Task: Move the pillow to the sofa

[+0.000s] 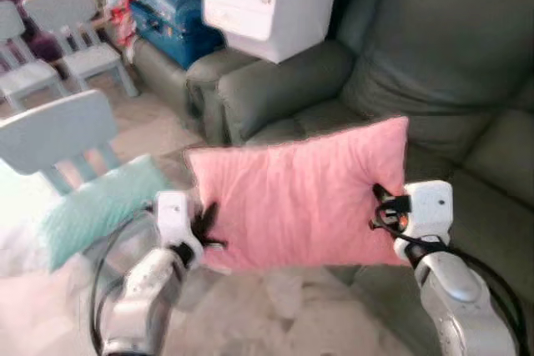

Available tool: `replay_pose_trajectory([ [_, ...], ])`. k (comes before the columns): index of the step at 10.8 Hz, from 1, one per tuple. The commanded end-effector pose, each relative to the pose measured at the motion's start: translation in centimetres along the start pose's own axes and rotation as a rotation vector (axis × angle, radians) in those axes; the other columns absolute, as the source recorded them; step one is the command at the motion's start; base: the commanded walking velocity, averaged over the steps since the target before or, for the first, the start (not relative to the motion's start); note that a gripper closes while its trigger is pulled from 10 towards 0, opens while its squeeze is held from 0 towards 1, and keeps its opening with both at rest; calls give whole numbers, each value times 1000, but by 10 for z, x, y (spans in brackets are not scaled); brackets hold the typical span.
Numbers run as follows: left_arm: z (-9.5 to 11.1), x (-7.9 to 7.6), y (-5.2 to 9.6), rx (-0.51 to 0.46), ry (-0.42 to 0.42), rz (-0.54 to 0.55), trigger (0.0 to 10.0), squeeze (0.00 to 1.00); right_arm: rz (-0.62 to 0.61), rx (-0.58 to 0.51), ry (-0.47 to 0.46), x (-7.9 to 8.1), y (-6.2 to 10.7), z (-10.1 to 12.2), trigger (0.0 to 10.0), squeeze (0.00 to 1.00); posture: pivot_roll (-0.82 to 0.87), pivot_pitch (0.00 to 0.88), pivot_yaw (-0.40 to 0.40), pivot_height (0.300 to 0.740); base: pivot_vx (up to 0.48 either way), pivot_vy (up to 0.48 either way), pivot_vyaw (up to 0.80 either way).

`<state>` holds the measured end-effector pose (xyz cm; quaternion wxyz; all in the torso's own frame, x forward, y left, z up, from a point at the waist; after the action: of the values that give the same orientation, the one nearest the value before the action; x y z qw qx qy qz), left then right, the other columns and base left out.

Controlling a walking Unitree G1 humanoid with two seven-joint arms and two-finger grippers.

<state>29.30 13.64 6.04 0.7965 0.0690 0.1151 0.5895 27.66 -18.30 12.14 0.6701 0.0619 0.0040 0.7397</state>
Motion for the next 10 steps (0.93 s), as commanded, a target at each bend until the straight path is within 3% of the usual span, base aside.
replay_pose_trajectory([
  [1, 5, 8, 1, -10, -26, 11, 10000, 0, 0, -30, 6, 2, -2, 8, 10000, 0, -228, 80, 30, 740, 0, 480, 0],
  [9, 4, 6, 2, -6, -38, -2, 10000, 0, 0, -23, 6, 4, -2, 5, 10000, 0, -227, 81, 35, 740, 0, 480, 0],
  [10, 4, 6, 2, -5, -41, -1, 10000, 0, -1, -23, 5, 4, -3, 5, 10000, 0, -227, 82, 36, 740, 0, 0, 0],
])
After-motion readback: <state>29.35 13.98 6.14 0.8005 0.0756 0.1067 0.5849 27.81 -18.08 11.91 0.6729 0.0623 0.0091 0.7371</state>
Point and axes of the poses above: a point about 5 cm out from each wrist's last joint towards the gripper, its own y axis pointing back from the gripper into the wrist, its own z axis along the axis of the wrist's last joint, x = y × z, the point moved 2 cm from there along -y, pointing out of the wrist towards the gripper, and after that the axes turned 10 degrees about -y, right-handed, at the moved point
